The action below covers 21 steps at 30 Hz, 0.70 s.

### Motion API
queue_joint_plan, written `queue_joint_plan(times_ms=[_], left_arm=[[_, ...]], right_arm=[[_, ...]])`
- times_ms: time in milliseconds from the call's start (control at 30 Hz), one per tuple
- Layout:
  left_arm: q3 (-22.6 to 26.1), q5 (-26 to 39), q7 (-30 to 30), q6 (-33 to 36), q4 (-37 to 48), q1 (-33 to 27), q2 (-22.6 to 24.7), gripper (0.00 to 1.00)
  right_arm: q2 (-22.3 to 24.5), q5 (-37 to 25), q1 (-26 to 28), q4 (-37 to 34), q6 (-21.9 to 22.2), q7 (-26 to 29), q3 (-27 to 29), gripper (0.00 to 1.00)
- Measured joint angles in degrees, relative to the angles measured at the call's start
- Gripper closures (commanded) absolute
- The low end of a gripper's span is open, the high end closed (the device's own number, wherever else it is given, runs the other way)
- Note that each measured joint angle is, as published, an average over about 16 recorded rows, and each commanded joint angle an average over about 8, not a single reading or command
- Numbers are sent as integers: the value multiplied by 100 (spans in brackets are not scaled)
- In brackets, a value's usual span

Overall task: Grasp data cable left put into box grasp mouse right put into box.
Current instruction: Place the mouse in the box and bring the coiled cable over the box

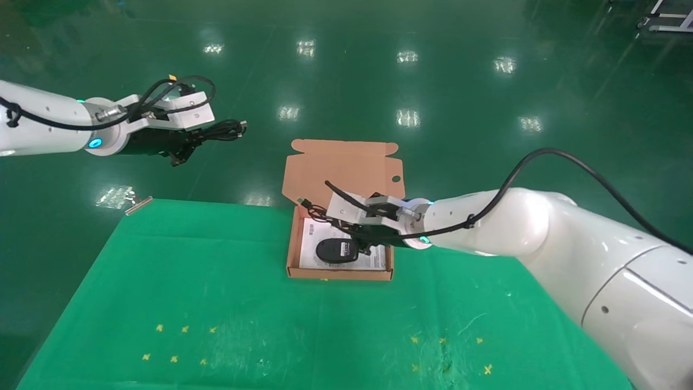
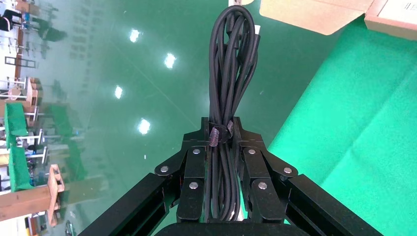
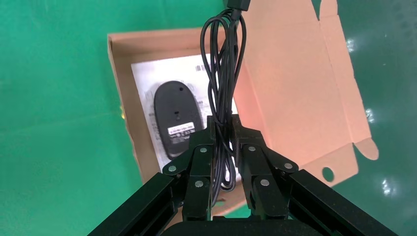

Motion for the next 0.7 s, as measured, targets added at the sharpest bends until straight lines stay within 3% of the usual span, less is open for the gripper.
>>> queue_joint_plan(times_ms=[200, 233, 467, 500, 700], left_arm=[[7, 30, -57, 12, -63, 16, -18, 100], [8, 34, -65, 13, -72, 18, -20, 100], [12, 51, -100, 20, -114, 28, -32, 100], [13, 53, -103, 20, -118, 29, -33, 100], [6, 18, -100, 9, -141, 71, -19, 100]], right_arm=[[-13, 154, -29, 75, 112, 230, -165, 100], [-14, 178, -30, 86, 121, 265, -193, 95], [10, 281, -11, 165, 95, 414, -363, 8], [20, 285, -7, 181, 84, 426, -384, 0], [91, 276, 24, 279, 32, 502, -477, 0]])
